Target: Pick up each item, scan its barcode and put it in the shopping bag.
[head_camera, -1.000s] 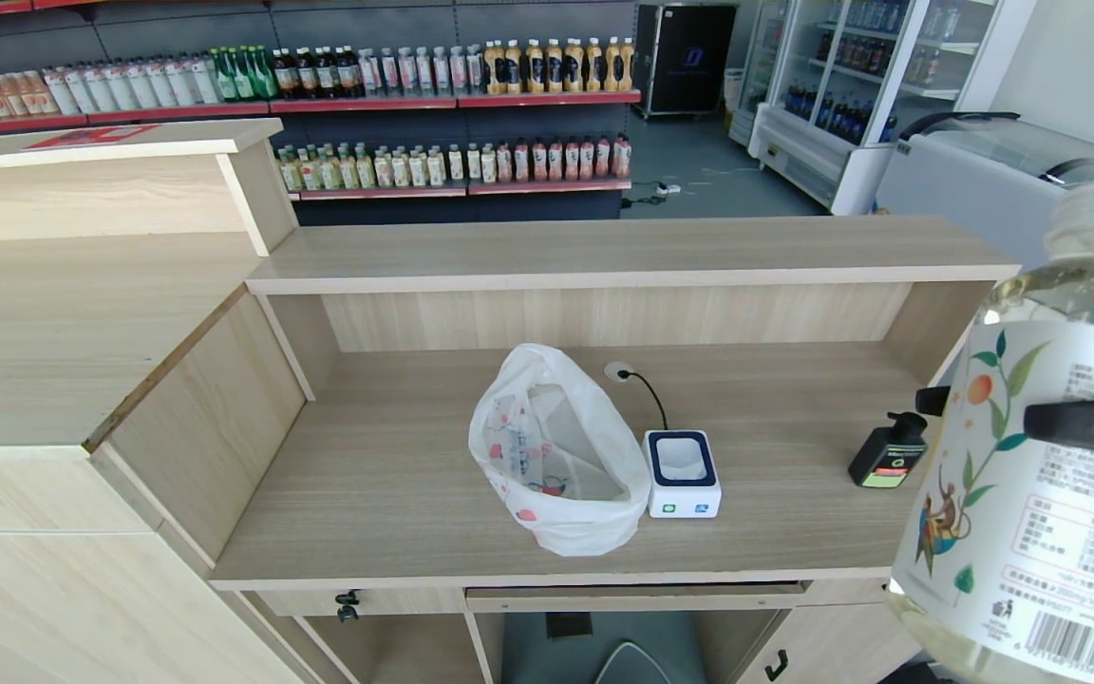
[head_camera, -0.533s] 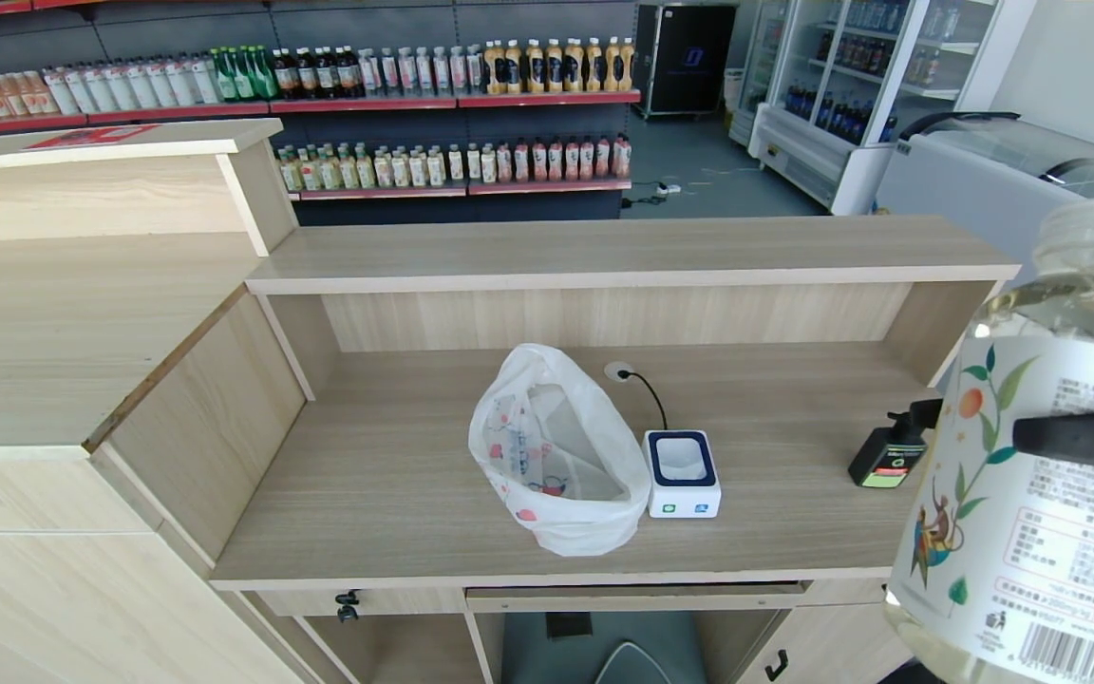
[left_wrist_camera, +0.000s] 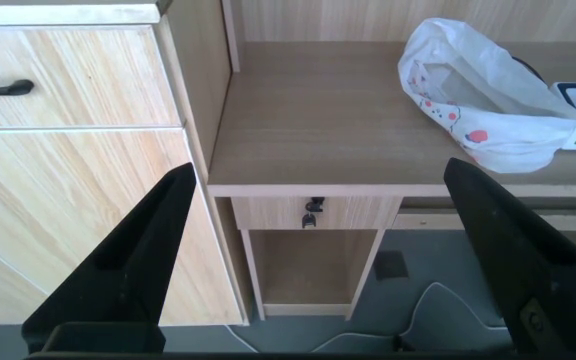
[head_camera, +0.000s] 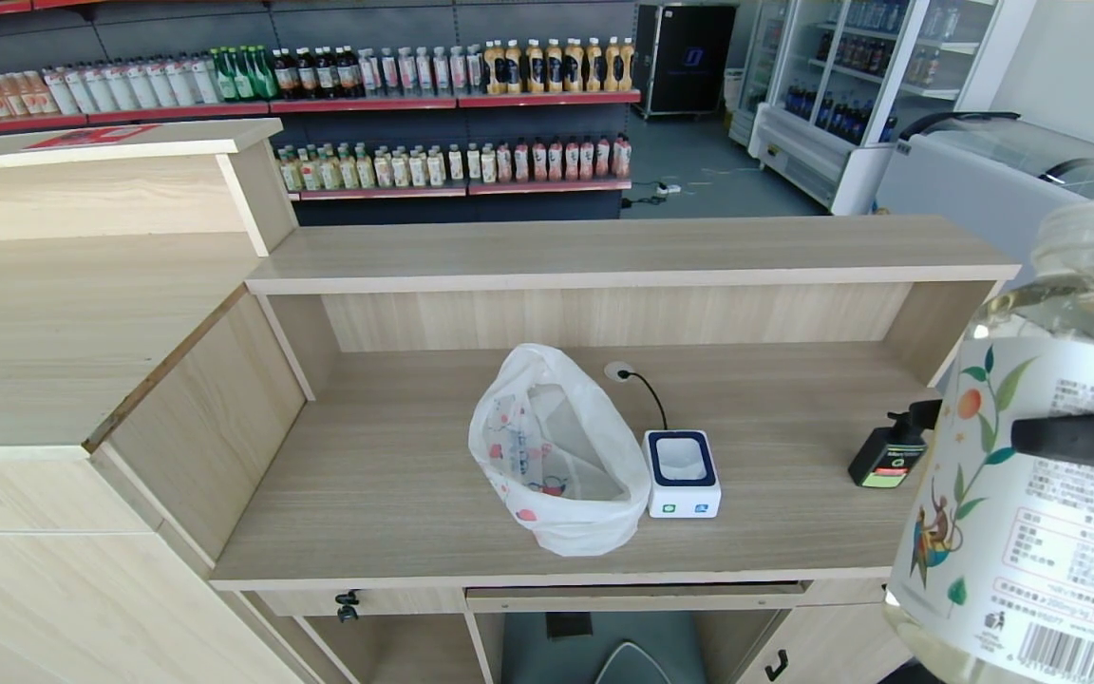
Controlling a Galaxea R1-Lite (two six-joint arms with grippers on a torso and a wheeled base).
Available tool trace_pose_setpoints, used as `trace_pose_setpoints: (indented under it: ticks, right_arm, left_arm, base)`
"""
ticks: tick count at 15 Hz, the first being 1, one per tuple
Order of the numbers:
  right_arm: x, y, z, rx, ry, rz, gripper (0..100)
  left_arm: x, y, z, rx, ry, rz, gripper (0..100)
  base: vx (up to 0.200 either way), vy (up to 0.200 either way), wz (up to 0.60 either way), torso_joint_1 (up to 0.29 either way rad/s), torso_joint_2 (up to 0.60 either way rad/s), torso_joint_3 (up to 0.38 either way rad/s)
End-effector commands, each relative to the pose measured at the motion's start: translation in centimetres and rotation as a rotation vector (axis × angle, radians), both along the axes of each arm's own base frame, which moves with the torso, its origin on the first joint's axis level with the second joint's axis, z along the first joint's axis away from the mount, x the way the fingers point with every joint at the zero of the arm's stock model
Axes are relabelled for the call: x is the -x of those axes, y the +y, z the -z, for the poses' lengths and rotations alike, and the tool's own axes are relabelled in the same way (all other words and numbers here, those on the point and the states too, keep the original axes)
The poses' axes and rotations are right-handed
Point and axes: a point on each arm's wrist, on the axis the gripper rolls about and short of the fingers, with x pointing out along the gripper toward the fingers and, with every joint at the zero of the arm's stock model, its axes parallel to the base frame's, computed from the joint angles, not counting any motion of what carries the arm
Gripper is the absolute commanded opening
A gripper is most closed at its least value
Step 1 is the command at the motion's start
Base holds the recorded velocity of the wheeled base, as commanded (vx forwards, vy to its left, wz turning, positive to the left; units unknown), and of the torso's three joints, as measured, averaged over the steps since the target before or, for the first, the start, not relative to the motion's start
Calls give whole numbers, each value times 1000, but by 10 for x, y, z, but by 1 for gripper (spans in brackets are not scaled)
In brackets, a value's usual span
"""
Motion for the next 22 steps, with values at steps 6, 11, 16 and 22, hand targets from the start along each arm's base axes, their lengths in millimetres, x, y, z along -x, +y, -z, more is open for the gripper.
trace_pose_setpoints:
  ticks: [6,11,16,22]
  right_arm:
    - [-35,-10,9,151,-258,350,0]
    - [-68,-76,51,708,-714,576,0]
    - [-69,-106,57,934,-919,556,0]
    - [-105,-116,64,987,-1113,567,0]
  left_arm:
    - [0,0,0,0,1,-1,100]
    - [0,0,0,0,1,-1,100]
    - [0,0,0,0,1,-1,100]
    - [0,0,0,0,1,-1,100]
  base:
    - [0,0,0,0,0,0]
    - [0,0,0,0,0,0]
    - [0,0,0,0,0,0]
    - [0,0,500,1,2,4]
